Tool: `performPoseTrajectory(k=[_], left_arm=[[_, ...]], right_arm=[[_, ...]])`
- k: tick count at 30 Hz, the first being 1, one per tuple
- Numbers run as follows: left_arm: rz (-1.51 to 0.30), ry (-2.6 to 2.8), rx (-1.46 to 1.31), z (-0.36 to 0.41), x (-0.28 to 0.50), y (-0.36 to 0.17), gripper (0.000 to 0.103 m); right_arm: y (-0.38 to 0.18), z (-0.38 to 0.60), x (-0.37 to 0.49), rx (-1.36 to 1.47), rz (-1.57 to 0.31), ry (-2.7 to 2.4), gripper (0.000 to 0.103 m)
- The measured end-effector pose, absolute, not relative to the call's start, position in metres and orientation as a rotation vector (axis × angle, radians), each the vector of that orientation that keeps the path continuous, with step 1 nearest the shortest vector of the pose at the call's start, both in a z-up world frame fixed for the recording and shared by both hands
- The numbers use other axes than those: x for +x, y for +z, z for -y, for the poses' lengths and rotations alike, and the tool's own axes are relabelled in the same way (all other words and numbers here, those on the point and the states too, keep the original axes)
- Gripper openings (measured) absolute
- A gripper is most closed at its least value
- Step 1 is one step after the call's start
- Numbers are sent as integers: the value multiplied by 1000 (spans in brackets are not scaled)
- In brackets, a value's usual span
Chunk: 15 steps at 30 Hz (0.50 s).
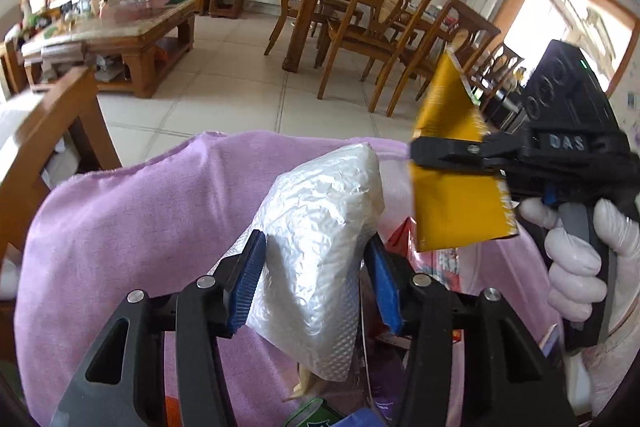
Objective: Collect trash
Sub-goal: 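Grasp the white foil packet with the left tool while the right tool grasps the yellow snack bag, then carry both items over the black bin and open both tools to drop them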
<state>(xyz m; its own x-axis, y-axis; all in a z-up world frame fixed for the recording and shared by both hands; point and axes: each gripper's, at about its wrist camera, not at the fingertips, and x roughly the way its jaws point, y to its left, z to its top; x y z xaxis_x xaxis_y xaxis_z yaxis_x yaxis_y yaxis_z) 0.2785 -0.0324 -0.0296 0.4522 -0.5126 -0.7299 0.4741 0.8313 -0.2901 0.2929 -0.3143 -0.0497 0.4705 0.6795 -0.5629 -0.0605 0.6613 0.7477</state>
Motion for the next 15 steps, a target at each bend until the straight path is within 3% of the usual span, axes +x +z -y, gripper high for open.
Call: performPoseTrajectory(k=[1, 3, 15], left_arm=[[-916, -604, -62, 29, 279, -29, 50], [-905, -579, -79, 24, 279, -27, 40], [-774, -461, -158, 18, 240, 7, 17]], right_arm=[[-45, 317, 289, 718, -973, 509, 13], [-38, 321, 278, 698, -958, 516, 13], [-15, 330, 197, 571, -914, 562, 13]])
